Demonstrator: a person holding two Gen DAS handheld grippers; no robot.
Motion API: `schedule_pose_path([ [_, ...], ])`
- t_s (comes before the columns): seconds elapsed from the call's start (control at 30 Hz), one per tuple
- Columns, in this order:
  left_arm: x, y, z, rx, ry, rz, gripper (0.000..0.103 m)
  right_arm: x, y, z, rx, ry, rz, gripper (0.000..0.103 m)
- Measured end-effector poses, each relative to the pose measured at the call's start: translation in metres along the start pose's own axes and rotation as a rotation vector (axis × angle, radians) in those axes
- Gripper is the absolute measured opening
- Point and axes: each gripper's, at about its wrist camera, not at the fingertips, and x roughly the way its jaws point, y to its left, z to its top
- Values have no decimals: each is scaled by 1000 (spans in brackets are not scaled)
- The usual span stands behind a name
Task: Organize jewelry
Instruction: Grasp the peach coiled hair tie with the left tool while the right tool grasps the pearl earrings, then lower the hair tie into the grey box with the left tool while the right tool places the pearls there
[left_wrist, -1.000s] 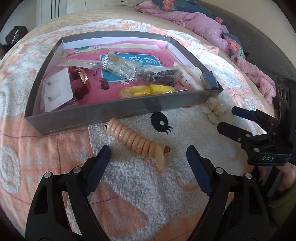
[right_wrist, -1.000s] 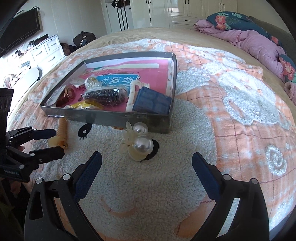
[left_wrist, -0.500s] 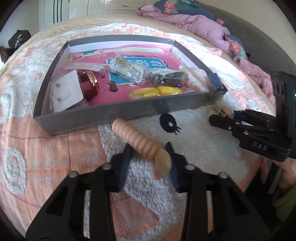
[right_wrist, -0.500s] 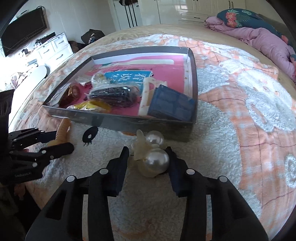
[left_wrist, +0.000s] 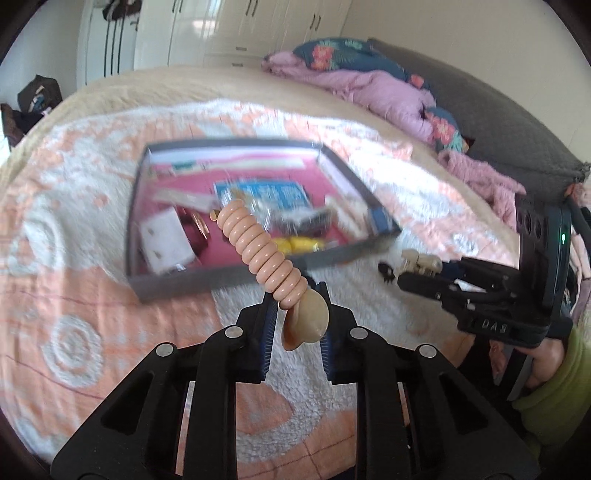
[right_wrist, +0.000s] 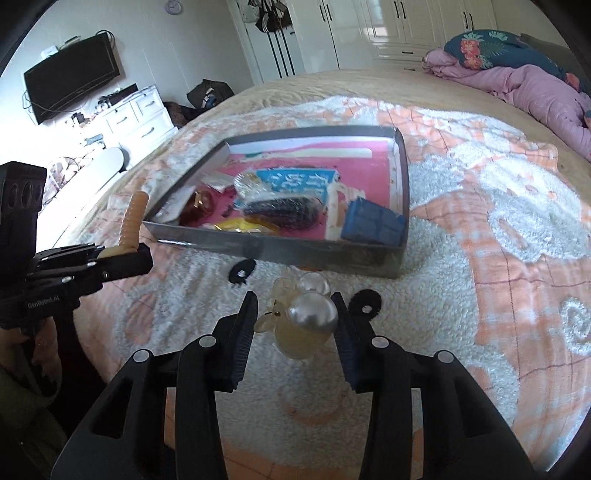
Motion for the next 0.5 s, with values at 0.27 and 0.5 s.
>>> schedule_pose_path([
  [0.27,-11,13,26,-3,-53,33,13,-15,15,25,-34,-74,16,39],
  [0.5,0,23,45,5,-52,52,13,-19,24,54,-76,-123,8,39],
])
